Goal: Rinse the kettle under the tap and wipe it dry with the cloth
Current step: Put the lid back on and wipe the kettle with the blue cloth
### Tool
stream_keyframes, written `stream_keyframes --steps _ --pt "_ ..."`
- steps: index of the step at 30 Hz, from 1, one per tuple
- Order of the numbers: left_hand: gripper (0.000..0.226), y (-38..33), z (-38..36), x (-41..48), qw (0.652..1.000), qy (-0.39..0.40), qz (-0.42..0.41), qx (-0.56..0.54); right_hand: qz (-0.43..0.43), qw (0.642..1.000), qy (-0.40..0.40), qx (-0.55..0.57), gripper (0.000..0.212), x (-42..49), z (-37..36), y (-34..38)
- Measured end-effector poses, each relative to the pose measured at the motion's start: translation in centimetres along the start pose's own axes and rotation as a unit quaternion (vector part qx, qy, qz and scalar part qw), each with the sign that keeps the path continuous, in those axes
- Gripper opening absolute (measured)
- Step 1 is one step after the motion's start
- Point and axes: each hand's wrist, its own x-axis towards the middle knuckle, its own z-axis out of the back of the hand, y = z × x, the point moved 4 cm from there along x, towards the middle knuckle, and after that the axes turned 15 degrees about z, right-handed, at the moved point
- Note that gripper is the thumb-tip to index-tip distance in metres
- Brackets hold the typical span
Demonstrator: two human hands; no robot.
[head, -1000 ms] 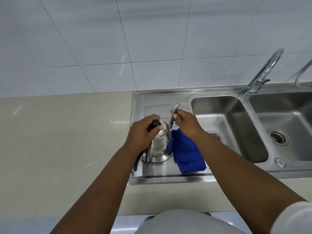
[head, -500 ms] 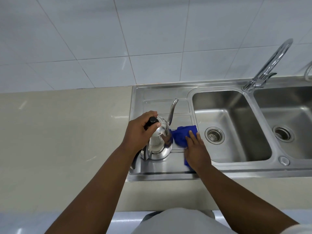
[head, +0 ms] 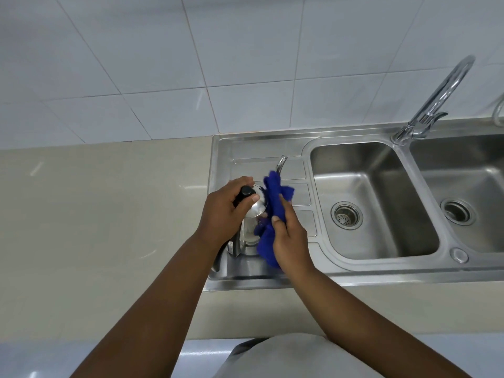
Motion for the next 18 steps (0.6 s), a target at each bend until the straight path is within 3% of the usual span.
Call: stream_keyframes --steps 3,5,6,10,13,15,18 --pt "0.024 -0.2 0.1 -0.1 0.999 0.004 -0.023 0.036 0.131 0.99 0.045 -0.016 0.06 -0.4 -1.3 3.7" --pt "0.024 -0.5 0.2 -0.3 0.999 0.0 -0.029 0.024 0.163 0.985 0.034 -0.046 0.06 -0.7 -1.4 2.5" --pt "0.026 -0.6 0.3 -0.4 0.999 -0.005 -0.033 0.019 0.136 0.989 0.022 -0.047 0.057 -0.7 -1.0 0.9" --pt "0.027 -0.7 0.3 -0.4 0.998 -0.032 -0.033 0.037 -0.103 0.994 0.001 -0.029 0.045 -1.1 0.2 -5.2" --pt "0.026 -0.6 0.2 -0.4 0.998 -0.038 -0.031 0.031 -0.126 0.992 -0.023 -0.011 0.046 -1.0 -0.3 -4.5" --pt "0.024 -0.5 0.1 -0.5 0.998 -0.046 -0.029 0.019 -0.048 0.998 -0.03 0.001 0.051 -1.0 -1.0 -1.8" --pt "0.027 -0.8 -0.3 -0.9 0.998 -0.041 -0.036 0.004 0.141 0.988 -0.003 -0.066 0.056 -1.9 -2.4 2.3"
